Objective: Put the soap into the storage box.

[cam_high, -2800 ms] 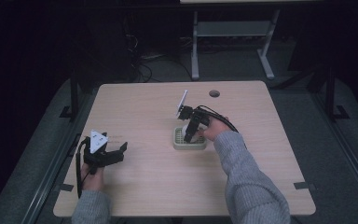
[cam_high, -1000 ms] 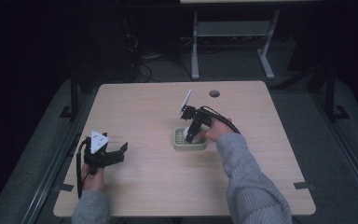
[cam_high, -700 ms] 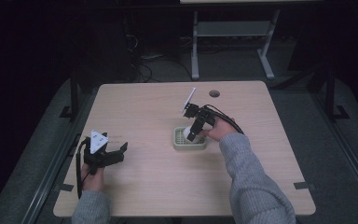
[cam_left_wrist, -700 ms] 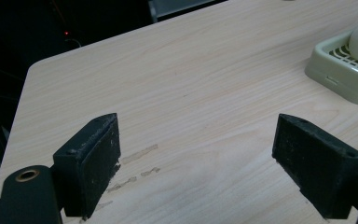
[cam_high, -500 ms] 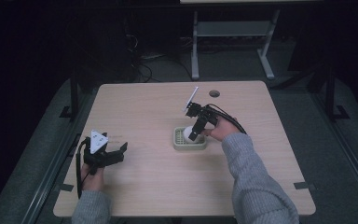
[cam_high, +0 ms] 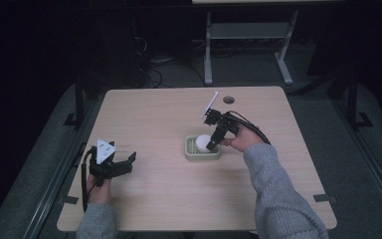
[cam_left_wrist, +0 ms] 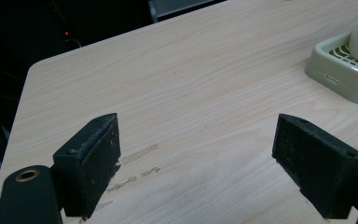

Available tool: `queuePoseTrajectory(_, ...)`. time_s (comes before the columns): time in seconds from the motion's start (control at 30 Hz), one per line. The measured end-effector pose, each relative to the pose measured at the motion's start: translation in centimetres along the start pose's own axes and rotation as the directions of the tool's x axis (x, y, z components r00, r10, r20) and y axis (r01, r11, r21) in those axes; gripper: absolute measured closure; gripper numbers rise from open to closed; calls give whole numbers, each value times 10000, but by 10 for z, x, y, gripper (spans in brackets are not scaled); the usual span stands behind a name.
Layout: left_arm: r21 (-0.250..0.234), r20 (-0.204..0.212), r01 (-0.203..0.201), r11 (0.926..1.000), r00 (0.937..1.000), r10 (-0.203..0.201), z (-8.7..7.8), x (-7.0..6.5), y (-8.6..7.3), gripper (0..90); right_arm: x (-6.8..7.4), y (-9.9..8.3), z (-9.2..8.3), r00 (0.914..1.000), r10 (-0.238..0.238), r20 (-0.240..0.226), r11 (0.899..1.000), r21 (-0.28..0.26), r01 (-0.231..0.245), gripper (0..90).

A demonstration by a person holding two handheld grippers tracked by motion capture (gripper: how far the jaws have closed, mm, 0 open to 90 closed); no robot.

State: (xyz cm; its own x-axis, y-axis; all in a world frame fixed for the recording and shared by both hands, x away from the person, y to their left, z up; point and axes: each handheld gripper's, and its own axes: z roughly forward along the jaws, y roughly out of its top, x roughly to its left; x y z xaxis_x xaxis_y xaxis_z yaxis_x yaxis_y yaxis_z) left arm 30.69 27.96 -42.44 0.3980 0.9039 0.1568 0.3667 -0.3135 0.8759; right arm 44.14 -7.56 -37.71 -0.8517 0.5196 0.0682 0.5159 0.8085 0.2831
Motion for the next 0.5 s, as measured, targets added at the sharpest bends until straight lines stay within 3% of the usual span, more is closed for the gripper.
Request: queuePoseTrajectory(0.5,12,3,-18,10000,10000,18,0,0,0,148,1,-29,-6,9994,345,-47,9991,-233,-346,195)
